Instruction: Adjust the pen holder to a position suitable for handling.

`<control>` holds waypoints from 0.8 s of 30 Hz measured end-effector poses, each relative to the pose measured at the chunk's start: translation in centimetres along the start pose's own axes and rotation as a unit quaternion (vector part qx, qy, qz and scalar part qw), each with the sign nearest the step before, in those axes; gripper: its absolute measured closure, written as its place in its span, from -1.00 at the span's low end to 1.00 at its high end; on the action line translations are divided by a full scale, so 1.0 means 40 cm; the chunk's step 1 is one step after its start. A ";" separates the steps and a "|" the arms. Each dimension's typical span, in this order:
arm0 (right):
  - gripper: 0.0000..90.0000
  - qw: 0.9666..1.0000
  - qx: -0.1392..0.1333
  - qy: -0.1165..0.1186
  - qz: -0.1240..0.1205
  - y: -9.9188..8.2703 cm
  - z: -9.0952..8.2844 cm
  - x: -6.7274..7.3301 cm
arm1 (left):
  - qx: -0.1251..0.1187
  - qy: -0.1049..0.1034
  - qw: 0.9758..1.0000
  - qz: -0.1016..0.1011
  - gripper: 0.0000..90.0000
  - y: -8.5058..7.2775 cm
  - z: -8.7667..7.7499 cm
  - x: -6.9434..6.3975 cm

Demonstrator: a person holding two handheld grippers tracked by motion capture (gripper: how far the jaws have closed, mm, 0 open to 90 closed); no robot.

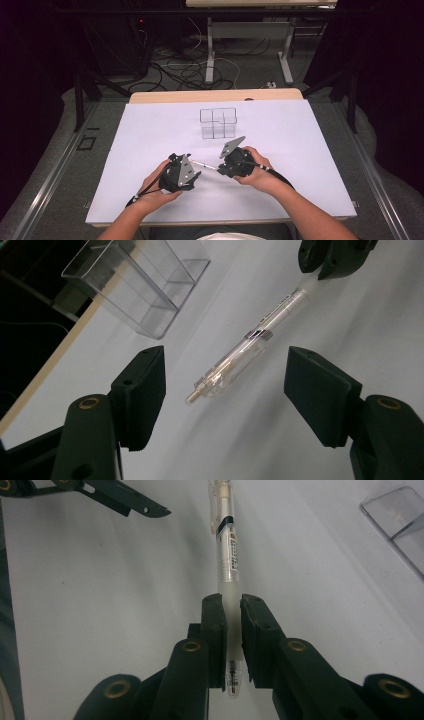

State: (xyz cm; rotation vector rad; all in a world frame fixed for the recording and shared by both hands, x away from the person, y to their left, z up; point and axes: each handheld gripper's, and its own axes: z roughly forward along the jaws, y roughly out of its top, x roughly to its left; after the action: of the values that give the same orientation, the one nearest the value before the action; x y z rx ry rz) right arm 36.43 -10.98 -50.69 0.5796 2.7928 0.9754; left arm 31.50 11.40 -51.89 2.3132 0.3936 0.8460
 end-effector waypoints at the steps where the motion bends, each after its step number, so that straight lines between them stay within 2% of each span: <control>1: 0.80 1.000 0.000 0.002 0.001 0.000 0.001 0.000 | 0.002 0.000 1.000 0.007 -0.25 0.001 0.000 -0.003; 2: 0.80 1.000 0.000 0.005 0.003 0.000 0.001 0.000 | 0.002 0.000 1.000 0.007 -0.24 0.001 0.000 -0.003; 5: 0.80 1.000 0.001 0.009 0.008 0.001 0.001 0.001 | -0.003 0.004 1.000 0.027 -0.20 0.006 0.000 -0.010; 6: 0.80 1.000 0.002 0.010 0.011 0.002 0.002 0.002 | -0.002 0.004 0.999 0.039 -0.20 0.009 0.000 -0.017; 7: 0.80 1.000 0.002 0.010 0.012 0.002 0.002 0.002 | -0.002 0.004 0.999 0.039 -0.19 0.009 0.000 -0.017; 11: 0.80 1.000 0.002 0.015 0.014 0.006 0.002 0.005 | 0.002 0.006 0.998 0.062 -0.13 0.013 0.001 -0.027; 12: 0.80 1.000 0.002 0.016 0.013 0.007 0.001 0.005 | 0.005 0.012 0.997 0.081 -0.11 0.014 0.001 -0.034; 13: 0.80 1.000 0.004 0.017 0.014 0.008 0.001 0.007 | 0.006 0.007 0.996 0.091 -0.09 0.015 0.002 -0.036; 15: 0.80 1.000 0.001 0.020 0.010 0.009 0.002 0.006 | 0.010 0.012 0.995 0.098 -0.04 0.016 0.003 -0.039; 16: 0.80 1.000 0.005 0.022 0.018 0.011 0.003 0.010 | 0.011 0.014 0.994 0.105 -0.02 0.016 0.004 -0.043; 20: 0.80 1.000 0.004 0.025 0.016 0.014 0.004 0.012 | 0.020 0.019 0.990 0.136 0.05 0.018 0.006 -0.053; 21: 0.80 0.999 0.007 0.028 0.018 0.017 0.003 0.015 | 0.025 0.018 0.988 0.148 0.12 0.018 0.007 -0.058; 22: 0.80 0.999 0.003 0.029 0.016 0.018 0.005 0.015 | 0.025 0.018 0.988 0.148 0.15 0.018 0.007 -0.058; 24: 0.80 0.999 0.004 0.031 0.018 0.023 0.007 0.018 | 0.030 0.015 0.986 0.163 0.20 0.016 0.011 -0.066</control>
State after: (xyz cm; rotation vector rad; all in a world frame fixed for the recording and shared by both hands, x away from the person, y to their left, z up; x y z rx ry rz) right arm 36.13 -9.88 -50.35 0.6123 2.8519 1.0061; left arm 29.84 9.48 -52.95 2.4616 0.0522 1.0376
